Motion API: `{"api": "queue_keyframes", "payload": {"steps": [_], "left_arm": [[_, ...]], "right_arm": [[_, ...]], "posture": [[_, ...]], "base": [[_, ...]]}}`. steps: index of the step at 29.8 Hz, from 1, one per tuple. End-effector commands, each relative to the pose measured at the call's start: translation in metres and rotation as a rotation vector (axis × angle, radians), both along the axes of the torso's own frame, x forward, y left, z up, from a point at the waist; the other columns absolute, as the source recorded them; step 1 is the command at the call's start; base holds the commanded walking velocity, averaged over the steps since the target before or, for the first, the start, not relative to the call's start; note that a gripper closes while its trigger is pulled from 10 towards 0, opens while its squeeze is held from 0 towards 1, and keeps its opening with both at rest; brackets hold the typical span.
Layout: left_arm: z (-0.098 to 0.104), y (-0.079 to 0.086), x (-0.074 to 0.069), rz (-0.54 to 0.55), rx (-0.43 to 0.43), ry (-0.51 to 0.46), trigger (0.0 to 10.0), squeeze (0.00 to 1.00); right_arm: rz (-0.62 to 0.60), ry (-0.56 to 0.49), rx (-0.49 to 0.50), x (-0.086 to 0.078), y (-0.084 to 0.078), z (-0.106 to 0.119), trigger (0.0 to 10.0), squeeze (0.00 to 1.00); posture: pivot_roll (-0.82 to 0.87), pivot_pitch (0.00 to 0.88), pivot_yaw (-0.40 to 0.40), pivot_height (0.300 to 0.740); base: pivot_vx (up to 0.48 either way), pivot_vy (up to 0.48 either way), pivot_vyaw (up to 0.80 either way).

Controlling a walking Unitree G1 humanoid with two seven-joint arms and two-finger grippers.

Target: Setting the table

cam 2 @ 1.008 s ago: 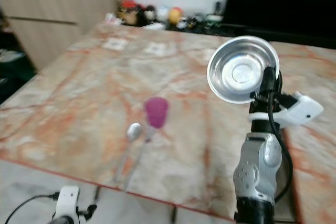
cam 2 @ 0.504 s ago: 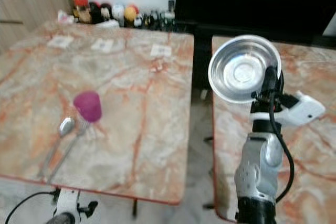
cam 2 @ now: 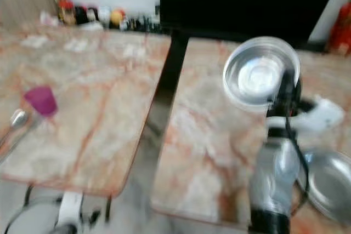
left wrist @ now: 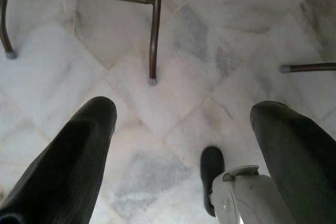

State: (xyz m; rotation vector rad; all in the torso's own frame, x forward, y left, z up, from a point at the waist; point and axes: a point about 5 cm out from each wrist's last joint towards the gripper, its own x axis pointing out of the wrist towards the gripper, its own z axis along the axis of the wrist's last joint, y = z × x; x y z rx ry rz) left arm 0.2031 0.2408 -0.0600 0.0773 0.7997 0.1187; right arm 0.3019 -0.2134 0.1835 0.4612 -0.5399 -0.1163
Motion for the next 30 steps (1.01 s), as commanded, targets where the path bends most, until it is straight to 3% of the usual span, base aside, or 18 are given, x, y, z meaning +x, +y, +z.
{"api": "queue_keyframes", "payload": {"steps": [1,11,14,18,19,23,27,29,30], "left_arm": [[-0.001,-0.003,0.0,-0.002,-0.005,0.001,10.0,0.0],[-0.002,-0.006,0.0,-0.006,-0.007,0.006,10.0,0.0],[-0.002,-0.006,0.0,-0.005,-0.009,0.006,10.0,0.0],[-0.002,-0.007,0.0,-0.008,-0.011,0.009,10.0,0.0],[-0.003,-0.008,-0.001,-0.011,-0.012,0.011,10.0,0.0],[-0.003,-0.008,0.0,-0.015,-0.012,0.012,10.0,0.0],[-0.002,-0.008,0.0,-0.015,-0.011,0.012,10.0,0.0],[-0.003,-0.008,0.0,-0.019,-0.009,0.016,10.0,0.0],[-0.003,-0.008,0.0,-0.019,-0.009,0.016,10.0,0.0]], "right_arm": [[-0.036,-0.001,-0.018,-0.005,-0.009,0.002,10.0,0.0],[-0.176,0.064,-0.006,-0.028,-0.039,-0.008,10.0,0.0],[-0.258,0.116,-0.043,-0.04,-0.056,-0.01,10.0,0.0],[-0.319,0.194,-0.022,-0.052,-0.074,-0.014,10.0,0.0],[-0.345,0.223,0.039,-0.058,-0.082,-0.019,10.0,0.0],[-0.37,0.328,0.102,-0.068,-0.095,-0.029,10.0,0.0],[-0.374,0.355,0.165,-0.072,-0.1,-0.031,10.0,0.0],[-0.403,0.389,0.293,-0.077,-0.107,-0.037,10.0,0.0],[-0.403,0.389,0.293,-0.077,-0.107,-0.037,10.0,0.0]], "posture": [[0.08,0.021,-0.037,0.74],[0.06,0.036,-0.032,0.74],[0.04,0.04,-0.033,0.74],[0.04,0.04,-0.032,0.74],[0.03,0.04,-0.03,0.74],[0.03,0.041,-0.029,0.74],[0.02,0.041,-0.027,0.74],[0.02,0.038,-0.024,0.74],[0.02,0.038,-0.024,0.74]], "base": [[0.0,0.0,0.0],[0.0,0.0,0.0],[0.0,0.0,0.0],[0.0,0.0,0.0],[0.0,0.0,0.0],[0.0,0.0,0.0],[0.0,0.0,0.0],[0.0,0.0,0.0],[0.0,0.0,0.0]]}}
